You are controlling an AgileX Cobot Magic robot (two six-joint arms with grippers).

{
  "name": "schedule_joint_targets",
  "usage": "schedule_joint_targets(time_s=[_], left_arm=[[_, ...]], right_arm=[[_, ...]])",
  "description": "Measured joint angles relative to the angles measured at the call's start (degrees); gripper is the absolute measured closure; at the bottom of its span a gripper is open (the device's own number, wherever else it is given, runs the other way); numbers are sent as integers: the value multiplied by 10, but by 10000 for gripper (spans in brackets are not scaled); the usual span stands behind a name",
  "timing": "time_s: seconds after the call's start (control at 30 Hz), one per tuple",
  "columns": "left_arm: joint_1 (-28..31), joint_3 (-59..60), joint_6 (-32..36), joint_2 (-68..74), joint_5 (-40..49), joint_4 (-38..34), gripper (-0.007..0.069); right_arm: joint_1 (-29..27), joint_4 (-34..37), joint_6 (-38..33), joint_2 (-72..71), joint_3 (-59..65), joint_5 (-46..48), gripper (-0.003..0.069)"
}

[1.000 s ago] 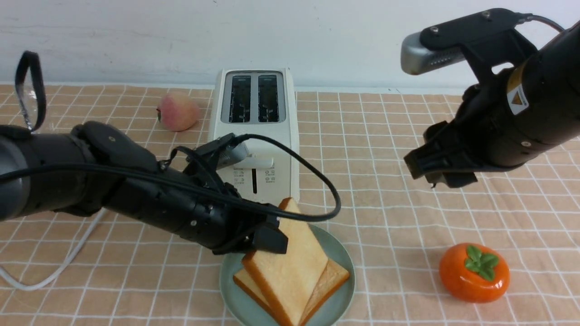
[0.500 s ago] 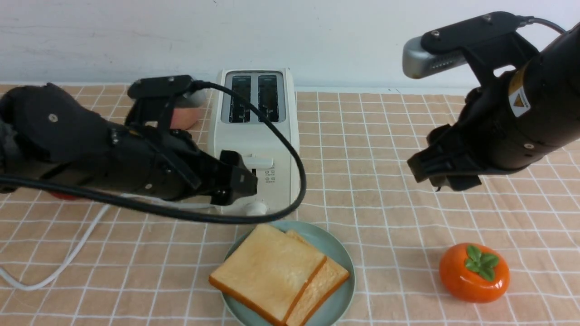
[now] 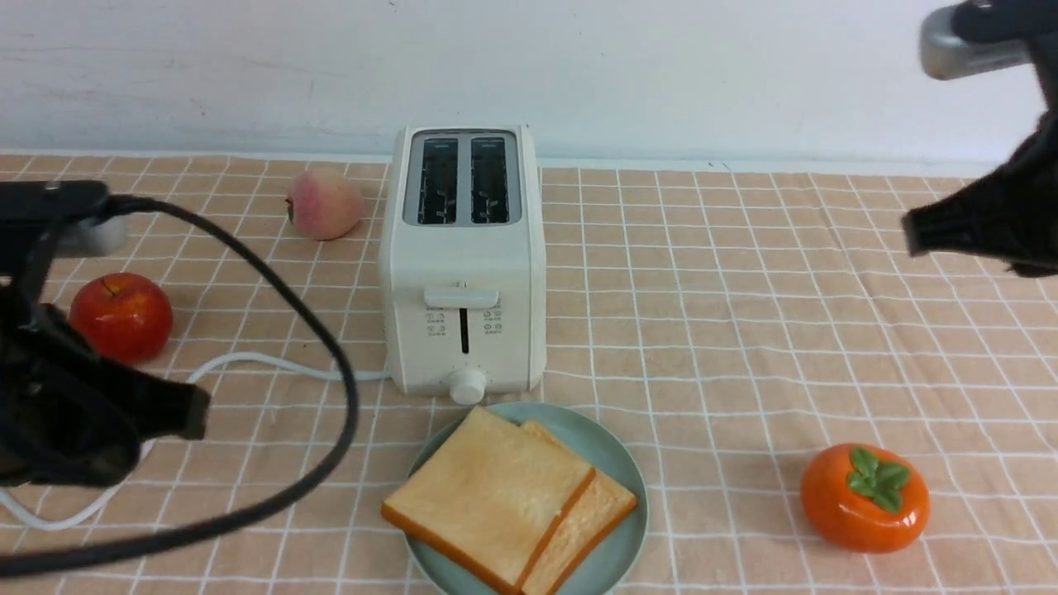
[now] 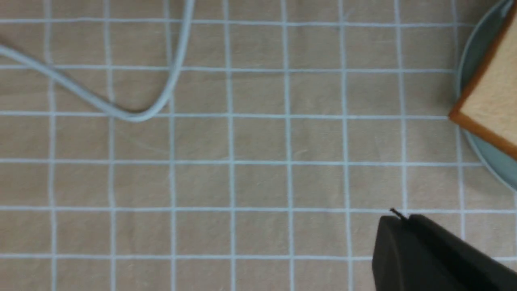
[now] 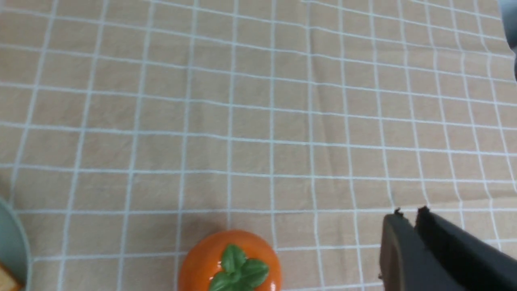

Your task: Take toasted bread from bread machine on light coffee tablecloth place on plate.

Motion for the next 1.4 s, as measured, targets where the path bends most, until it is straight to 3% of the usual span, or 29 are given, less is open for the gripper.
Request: schedule_joint_targets(time_s=[0.13, 0.2, 0.23, 0.27, 0.43, 0.5, 0.67, 0.87, 1.4], left_arm=[[0, 55, -48, -96, -3, 25, 638], [0, 76, -63, -125, -7, 26, 638], [0, 110, -82, -163, -24, 25, 638], [0, 114, -86, -173, -27, 25, 638], [0, 190, -127, -273, -157, 24, 638], [0, 194, -138, -286, -200, 24, 638], [0, 195, -154, -291, -279, 24, 638], [0, 196, -155, -285, -287, 24, 638], [0, 196, -155, -285, -287, 24, 638]], right_arm=[[-64, 7, 8, -103, 141, -112, 678], [-75, 10, 9, -147, 192, -159, 678], [-88, 19, 15, -224, 261, -230, 678], [-89, 19, 15, -224, 270, -230, 678], [-95, 3, 23, -487, 500, -449, 678], [-95, -15, 23, -535, 543, -484, 678], [-95, -33, 75, -635, 587, -485, 678], [-96, -42, 131, -646, 589, -419, 673], [-96, -43, 146, -646, 589, -412, 666]])
